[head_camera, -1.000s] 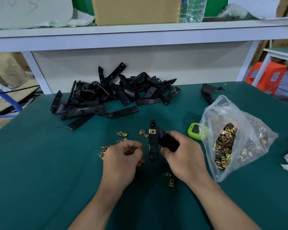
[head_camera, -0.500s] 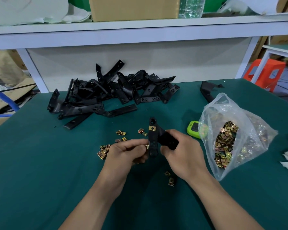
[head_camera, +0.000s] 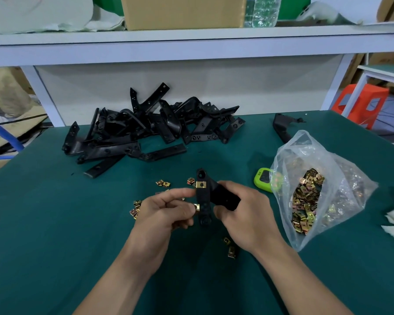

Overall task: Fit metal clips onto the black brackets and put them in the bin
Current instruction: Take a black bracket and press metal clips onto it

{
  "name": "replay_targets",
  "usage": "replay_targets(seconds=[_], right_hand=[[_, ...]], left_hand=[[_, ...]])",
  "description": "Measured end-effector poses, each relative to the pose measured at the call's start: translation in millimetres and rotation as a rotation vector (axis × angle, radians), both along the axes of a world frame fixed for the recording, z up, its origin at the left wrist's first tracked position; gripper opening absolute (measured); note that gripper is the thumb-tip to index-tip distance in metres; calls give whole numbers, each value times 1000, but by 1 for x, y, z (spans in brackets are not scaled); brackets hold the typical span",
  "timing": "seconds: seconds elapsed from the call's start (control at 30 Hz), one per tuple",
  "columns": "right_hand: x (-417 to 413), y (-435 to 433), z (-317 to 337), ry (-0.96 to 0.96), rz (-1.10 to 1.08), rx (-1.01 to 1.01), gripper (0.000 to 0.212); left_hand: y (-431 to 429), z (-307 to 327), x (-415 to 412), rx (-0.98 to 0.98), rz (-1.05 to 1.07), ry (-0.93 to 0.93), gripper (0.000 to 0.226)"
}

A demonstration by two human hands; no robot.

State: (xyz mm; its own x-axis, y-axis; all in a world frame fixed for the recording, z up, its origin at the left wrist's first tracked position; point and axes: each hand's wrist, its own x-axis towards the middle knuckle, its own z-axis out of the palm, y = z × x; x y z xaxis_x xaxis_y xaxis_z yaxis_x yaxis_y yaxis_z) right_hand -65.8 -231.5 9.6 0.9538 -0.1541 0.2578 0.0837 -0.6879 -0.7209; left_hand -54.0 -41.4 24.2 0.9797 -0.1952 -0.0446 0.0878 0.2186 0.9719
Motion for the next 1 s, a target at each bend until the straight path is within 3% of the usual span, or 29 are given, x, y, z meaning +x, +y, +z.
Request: replay_targets(seconds=[0.33, 0.6, 0.73, 0.8, 1.0], right_hand=[[-5, 8, -2, -40, -3, -116, 39], [-5, 16, -6, -38, -86, -159, 31], [-3, 11, -4, -20, -140, -48, 36], [-4, 10, -1, -35, -144, 9, 38], [-10, 19, -2, -47, -122, 41, 39]], left_hand=[[0, 6, -6, 329, 68, -86, 39], [-12, 2, -13, 344, 104, -72, 33], [-25, 3, -17, 307, 200, -75, 20], [-32, 4, -23, 425, 223, -147, 4], [-36, 0, -33, 870, 371, -368, 31]])
